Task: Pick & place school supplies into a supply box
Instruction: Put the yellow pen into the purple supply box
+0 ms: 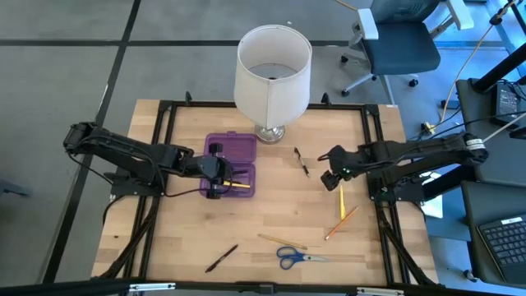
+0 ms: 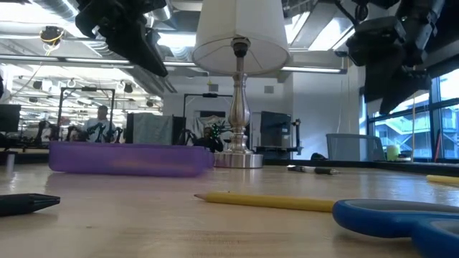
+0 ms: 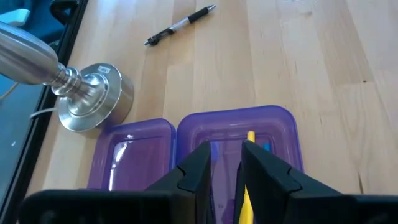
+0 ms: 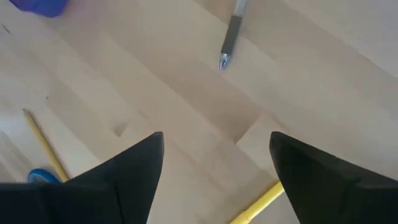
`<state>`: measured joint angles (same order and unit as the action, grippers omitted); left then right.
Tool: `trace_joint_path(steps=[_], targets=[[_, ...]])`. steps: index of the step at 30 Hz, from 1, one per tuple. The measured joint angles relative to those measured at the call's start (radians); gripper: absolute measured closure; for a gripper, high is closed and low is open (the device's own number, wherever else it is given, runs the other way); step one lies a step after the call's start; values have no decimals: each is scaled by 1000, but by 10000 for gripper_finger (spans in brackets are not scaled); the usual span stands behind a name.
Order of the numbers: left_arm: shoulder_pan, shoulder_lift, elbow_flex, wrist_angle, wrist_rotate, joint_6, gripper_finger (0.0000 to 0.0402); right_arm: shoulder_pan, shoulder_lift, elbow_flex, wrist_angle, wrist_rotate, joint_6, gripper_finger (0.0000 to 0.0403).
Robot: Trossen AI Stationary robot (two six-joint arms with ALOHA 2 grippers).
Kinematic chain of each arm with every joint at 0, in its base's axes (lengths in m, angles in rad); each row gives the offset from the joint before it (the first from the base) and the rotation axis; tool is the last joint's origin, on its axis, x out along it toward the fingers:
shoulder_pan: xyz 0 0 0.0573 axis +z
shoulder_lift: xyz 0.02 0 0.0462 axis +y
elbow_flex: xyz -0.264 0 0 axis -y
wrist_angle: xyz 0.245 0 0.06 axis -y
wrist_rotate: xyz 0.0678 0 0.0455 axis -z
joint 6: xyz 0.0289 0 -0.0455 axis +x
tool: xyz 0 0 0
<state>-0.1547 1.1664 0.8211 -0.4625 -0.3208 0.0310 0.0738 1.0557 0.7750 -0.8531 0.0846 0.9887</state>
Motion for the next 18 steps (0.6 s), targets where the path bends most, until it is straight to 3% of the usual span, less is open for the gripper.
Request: trace_joint_path(steps=[13,18], targets=[[0,0,0,2,0,-10,316,0,31,-2,34,56,-136,106],[-1,0,0,8,0,-18,319,0,36,-2,34,16,-158,106]])
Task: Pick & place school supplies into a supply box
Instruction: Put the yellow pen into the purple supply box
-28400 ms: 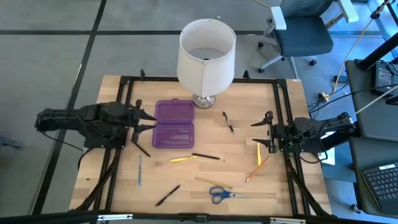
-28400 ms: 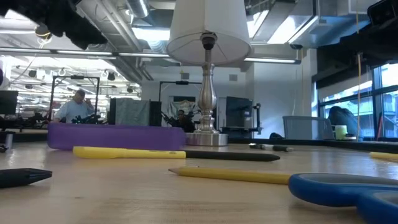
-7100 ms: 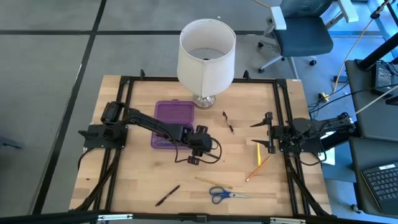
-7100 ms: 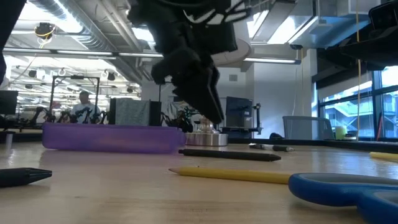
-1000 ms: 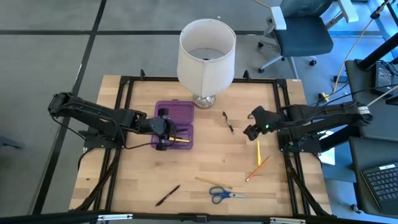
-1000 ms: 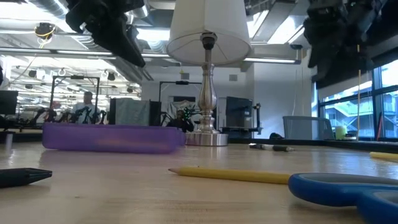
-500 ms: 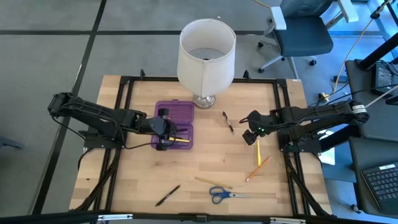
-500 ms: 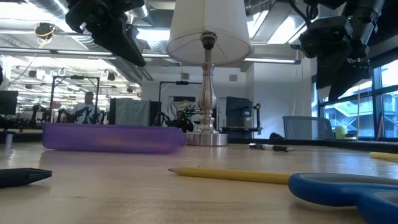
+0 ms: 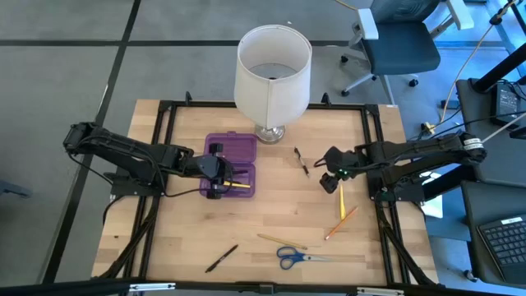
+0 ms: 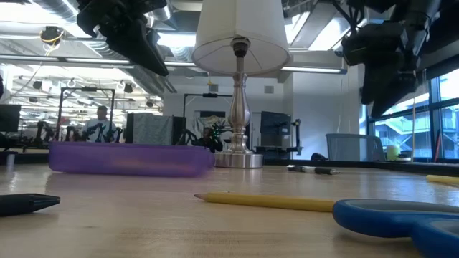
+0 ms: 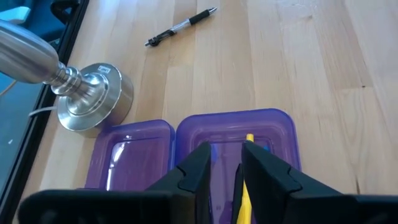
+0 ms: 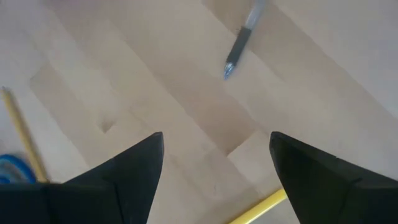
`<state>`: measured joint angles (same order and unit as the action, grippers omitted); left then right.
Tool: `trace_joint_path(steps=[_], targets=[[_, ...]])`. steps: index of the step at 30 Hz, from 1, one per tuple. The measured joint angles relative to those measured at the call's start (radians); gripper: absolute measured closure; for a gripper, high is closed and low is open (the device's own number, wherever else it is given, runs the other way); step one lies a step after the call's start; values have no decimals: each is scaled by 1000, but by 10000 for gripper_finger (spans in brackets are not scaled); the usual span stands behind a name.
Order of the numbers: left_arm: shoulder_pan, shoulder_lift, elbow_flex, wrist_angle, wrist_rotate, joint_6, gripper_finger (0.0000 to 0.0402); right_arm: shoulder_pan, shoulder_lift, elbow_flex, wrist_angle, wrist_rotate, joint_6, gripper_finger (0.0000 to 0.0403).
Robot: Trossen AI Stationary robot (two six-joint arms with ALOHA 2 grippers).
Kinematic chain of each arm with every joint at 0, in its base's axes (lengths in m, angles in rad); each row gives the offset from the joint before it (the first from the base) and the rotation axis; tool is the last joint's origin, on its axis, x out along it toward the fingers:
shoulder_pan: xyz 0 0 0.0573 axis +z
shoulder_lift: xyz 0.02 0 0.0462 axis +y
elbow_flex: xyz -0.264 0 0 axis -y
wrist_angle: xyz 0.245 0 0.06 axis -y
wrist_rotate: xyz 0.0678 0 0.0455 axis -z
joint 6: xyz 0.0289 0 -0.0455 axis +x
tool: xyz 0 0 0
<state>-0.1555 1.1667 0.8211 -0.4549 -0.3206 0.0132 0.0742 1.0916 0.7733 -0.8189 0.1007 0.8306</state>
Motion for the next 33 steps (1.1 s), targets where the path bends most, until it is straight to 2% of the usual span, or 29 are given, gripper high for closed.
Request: trace_joint_path(steps=[4,9,12,15,18,22,27,33], targets=[[0,0,0,14,0,0,319,0,0,0,-1,-17,21,106],[0,0,0,14,-1,0,316,0,0,0,-43,-78,238,106],[0,0,0,19,-2,0,316,21,8,0,-79,-65,337,106],[0,0,0,20,-2,-4,316,47,41,0,-155,-29,410,106],[0,0,0,20,-1,-28,315,59,93,0,-257,-47,467,106],[0,0,0,19,-1,-79,317,63,151,0,-266,-168,470,106],[0,0,0,18,0,-89,319,84,225,0,-209,-177,471,106],[0,0,0,18,0,-193,316,106,304,0,-197,-262,478,106]])
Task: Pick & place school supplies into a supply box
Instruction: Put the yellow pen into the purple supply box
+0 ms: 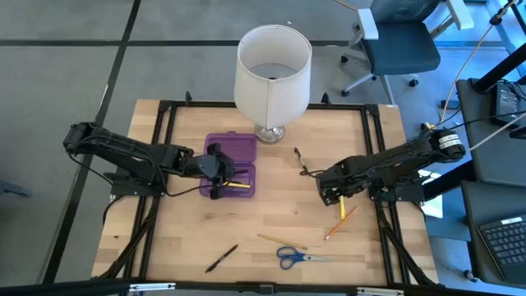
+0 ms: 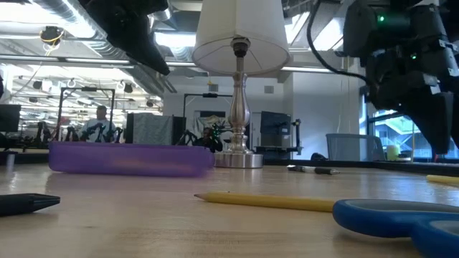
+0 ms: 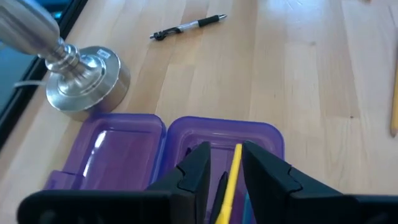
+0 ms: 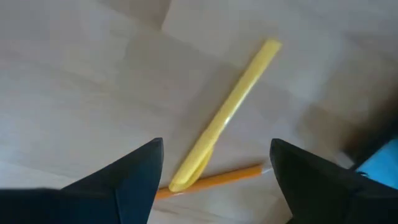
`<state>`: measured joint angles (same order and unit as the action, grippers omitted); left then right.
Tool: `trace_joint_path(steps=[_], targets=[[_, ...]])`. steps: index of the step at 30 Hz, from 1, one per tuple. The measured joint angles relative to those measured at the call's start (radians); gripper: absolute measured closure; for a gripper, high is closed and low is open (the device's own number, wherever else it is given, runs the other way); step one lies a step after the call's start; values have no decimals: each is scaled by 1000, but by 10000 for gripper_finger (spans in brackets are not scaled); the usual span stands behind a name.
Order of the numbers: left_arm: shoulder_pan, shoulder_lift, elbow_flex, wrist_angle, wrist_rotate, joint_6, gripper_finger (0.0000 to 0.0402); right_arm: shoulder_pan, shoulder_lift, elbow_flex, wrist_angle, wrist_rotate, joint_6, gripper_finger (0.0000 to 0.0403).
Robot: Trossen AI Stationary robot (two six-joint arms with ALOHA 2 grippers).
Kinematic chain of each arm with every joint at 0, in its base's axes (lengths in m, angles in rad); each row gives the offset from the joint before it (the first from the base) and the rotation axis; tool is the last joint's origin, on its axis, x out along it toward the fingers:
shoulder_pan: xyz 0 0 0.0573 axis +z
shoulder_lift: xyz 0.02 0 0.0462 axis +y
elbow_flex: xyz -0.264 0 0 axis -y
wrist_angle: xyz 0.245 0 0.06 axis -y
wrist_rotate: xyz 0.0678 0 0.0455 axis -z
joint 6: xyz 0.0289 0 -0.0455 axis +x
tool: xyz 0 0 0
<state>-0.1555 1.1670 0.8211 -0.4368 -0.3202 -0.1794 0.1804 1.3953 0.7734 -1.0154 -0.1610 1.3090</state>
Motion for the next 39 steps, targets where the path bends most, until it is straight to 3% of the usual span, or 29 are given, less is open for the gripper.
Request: trace_joint_path(steps=[4,19,25,39], targets=[[0,0,0,-1,0,-19,319,35,30,0,21,-53,39,106],[0,0,0,-1,0,-18,320,153,37,-63,154,-24,219,120],[0,0,0,-1,0,-18,316,172,34,-155,316,-5,266,169],[0,0,0,-1,-1,-17,316,187,33,-173,299,40,251,310]])
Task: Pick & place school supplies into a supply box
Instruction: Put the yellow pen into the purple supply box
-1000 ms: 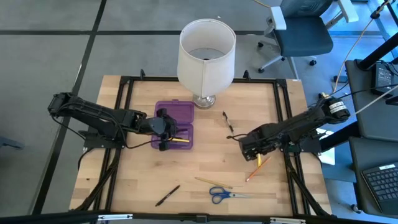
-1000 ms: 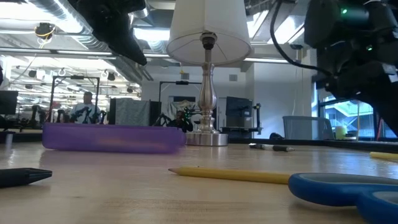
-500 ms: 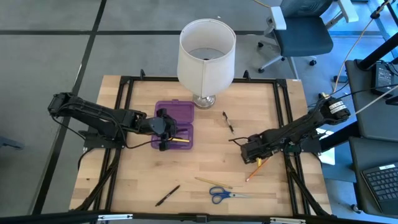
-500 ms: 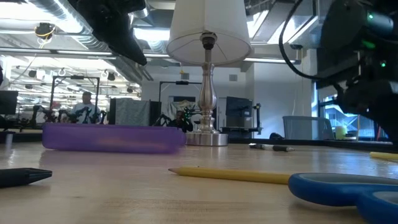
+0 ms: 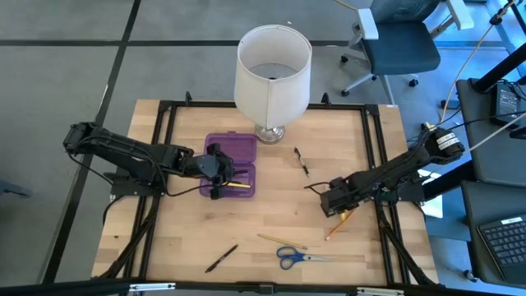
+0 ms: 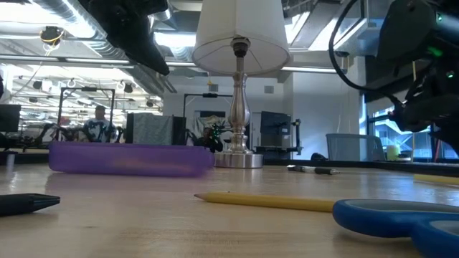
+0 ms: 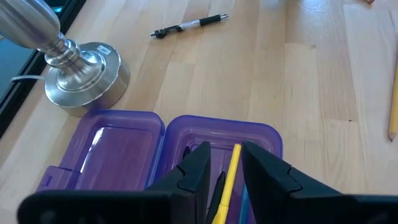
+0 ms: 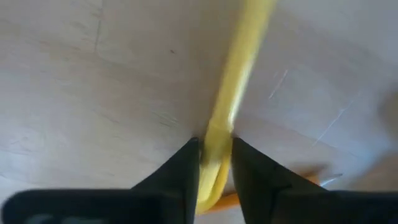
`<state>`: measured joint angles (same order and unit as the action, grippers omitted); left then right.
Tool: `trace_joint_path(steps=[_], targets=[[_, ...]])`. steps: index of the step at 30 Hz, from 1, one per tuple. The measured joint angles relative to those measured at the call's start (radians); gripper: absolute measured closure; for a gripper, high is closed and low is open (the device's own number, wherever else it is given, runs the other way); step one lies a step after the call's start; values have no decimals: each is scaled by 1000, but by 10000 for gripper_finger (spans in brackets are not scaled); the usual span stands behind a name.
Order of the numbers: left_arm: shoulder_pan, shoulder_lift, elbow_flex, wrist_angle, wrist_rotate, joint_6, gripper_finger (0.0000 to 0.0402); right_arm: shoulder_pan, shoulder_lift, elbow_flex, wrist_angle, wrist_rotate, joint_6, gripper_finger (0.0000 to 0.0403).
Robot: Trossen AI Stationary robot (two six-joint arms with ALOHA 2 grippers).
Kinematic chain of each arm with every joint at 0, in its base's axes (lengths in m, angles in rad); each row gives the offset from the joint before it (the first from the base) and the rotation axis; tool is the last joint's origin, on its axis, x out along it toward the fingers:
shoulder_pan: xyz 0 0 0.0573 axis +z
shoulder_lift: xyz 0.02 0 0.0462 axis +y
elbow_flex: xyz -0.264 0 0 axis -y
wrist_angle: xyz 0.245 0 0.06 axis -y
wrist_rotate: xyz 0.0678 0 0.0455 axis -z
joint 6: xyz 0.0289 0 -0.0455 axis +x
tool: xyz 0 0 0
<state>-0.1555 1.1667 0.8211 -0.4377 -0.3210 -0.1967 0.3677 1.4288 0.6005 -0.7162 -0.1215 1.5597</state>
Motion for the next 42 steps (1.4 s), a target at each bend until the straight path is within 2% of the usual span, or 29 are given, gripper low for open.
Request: trace_joint_path(steps=[6,12,16,23,26,33,36,42], targets=[[0,0,0,0,0,0,319,13,1,14,-6,29,-71,347],[0,0,0,3,0,-4,316,29,7,78,-14,186,-118,350],[0,0,-1,36,29,-66,316,43,6,143,0,276,-182,351],[-20,0,-82,420,182,-2,317,70,5,247,186,555,-437,351],[-21,4,-150,596,193,-1,319,82,4,268,337,641,-604,351],[-21,51,-316,1108,227,49,316,86,4,256,777,657,-1028,351],[-21,84,-336,1208,273,96,317,86,4,256,894,657,-1157,350],[-21,145,-338,1307,319,60,297,75,15,256,1046,654,-1321,350]])
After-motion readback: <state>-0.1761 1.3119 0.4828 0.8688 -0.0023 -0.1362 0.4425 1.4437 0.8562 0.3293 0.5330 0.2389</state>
